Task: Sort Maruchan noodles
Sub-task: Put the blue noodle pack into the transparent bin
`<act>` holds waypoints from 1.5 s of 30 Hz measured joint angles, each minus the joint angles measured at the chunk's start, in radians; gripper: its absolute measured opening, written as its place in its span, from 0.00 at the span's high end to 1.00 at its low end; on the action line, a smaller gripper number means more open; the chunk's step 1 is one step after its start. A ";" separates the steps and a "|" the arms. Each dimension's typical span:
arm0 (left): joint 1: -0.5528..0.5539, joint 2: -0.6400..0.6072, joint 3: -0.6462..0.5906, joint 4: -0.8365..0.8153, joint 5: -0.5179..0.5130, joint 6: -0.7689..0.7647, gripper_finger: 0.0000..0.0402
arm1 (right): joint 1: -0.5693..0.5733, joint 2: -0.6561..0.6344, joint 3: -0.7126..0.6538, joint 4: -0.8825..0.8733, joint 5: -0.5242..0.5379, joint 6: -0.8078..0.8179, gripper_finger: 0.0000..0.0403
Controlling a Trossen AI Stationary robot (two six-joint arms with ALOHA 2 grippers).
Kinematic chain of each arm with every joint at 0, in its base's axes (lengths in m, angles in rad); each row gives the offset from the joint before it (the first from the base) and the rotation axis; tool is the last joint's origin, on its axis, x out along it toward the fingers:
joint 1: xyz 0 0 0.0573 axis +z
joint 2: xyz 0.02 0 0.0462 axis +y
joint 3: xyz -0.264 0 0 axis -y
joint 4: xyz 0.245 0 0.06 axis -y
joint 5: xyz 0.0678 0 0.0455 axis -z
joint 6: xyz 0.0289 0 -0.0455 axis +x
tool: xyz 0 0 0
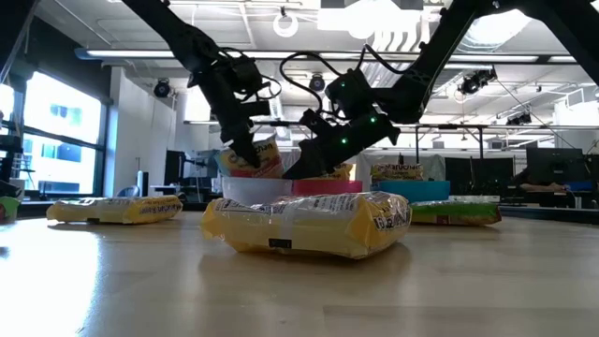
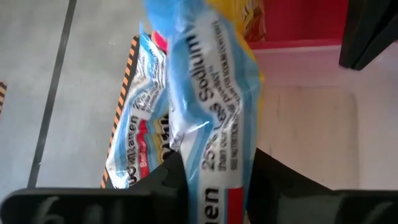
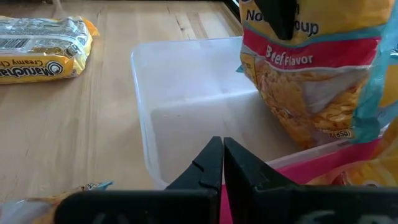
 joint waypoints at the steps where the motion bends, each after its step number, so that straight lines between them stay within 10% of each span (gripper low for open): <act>1: -0.005 0.000 0.008 0.001 0.000 -0.010 0.74 | 0.000 0.000 0.000 0.000 -0.001 0.000 1.00; 13: -0.009 -0.003 0.049 -0.017 0.019 -0.092 0.62 | 0.000 0.000 0.000 0.000 -0.008 -0.008 1.00; 24: -0.019 0.010 0.052 -0.035 0.015 -0.019 0.94 | 0.000 0.000 -0.001 0.000 -0.013 -0.008 1.00; 45: -0.013 0.008 0.124 -0.256 -0.053 0.073 0.94 | 0.000 0.000 -0.001 0.001 -0.014 -0.019 1.00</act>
